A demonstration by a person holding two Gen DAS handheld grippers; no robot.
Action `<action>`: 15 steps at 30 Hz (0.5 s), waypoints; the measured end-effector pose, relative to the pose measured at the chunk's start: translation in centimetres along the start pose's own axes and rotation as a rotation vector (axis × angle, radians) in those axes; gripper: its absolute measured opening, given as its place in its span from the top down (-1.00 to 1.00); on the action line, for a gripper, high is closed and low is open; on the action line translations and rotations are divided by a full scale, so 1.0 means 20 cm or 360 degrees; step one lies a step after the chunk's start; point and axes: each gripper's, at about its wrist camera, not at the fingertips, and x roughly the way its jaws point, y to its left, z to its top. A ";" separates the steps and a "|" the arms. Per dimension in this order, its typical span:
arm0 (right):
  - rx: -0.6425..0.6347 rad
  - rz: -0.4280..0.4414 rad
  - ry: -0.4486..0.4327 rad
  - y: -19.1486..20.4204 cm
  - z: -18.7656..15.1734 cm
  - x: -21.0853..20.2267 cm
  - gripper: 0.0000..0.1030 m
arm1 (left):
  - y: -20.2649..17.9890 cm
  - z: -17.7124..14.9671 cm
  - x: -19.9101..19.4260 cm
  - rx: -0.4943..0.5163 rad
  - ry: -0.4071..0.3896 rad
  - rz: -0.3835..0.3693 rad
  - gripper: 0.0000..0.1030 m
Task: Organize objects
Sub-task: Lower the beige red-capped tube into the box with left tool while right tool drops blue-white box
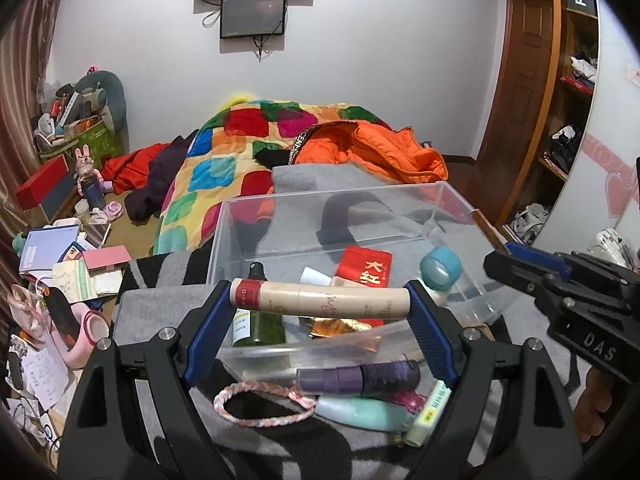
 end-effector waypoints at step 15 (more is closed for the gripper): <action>-0.0057 0.0008 0.0122 0.09 0.00 0.24 0.55 | 0.10 -0.01 0.16 -0.0040 0.0085 0.0038 -0.63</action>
